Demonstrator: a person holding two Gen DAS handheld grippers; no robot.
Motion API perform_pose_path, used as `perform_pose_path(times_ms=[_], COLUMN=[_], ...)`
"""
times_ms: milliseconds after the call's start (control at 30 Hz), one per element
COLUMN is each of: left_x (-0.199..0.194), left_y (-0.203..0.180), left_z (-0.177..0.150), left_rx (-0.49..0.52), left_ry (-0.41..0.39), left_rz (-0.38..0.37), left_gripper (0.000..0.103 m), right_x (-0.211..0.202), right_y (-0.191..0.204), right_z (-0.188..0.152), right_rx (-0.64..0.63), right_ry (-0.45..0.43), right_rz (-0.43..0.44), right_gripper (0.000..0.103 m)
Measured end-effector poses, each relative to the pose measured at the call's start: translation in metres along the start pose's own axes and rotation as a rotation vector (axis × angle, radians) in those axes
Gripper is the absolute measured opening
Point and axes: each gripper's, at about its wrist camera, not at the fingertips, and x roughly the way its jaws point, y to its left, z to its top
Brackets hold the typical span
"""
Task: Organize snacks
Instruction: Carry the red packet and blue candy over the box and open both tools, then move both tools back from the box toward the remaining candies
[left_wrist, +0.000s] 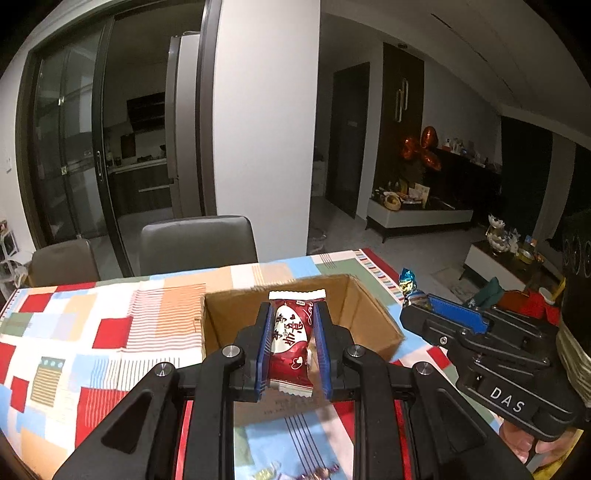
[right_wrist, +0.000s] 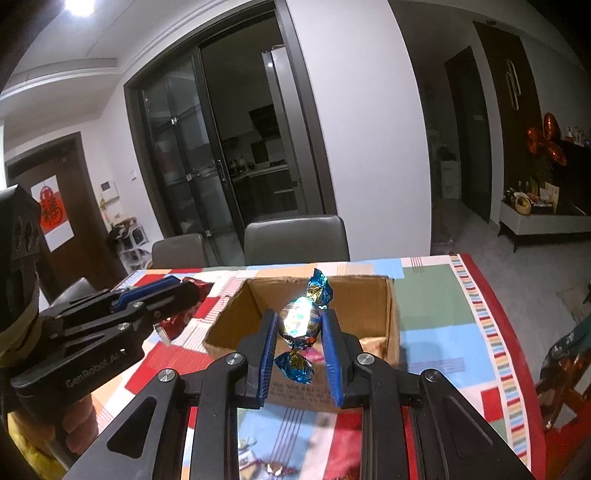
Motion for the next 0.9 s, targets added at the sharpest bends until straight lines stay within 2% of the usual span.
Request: perform_pose_path(times_ms=[333, 400, 467, 700, 900], left_x=[0.044, 0.047, 0.045, 0.023, -0.004], left_y=[0.013, 0.012, 0.013, 0.001, -0.006], left_z=[0.014, 0.014, 0.014, 0.000, -0.020], left_rx=[0.000, 0.002, 0.000, 0.057, 0.072], left_ry=[0.046, 0.043, 0.022, -0.006, -0.024], left_rz=[0.015, 0.038, 0.053, 0.080, 0.075], left_gripper=[0.024, 0.044, 0.051, 0.060, 0.062], right_x=[0.040, 0.045, 0.047, 0.030, 0.001], right_y=[-0.008, -0.012, -0.015, -0.016, -0.005], right_z=[0.016, 0.018, 0.018, 0.005, -0.009], right_rx=[-0.008, 0.005, 0.028, 0.019, -0.010], right_ry=[0.034, 0.038, 0.047, 0.031, 0.005], right_rz=[-0.033, -0.042, -0.048, -0.070, -0.084], right_gripper=[0.026, 0.028, 0.051, 0.051, 0.051])
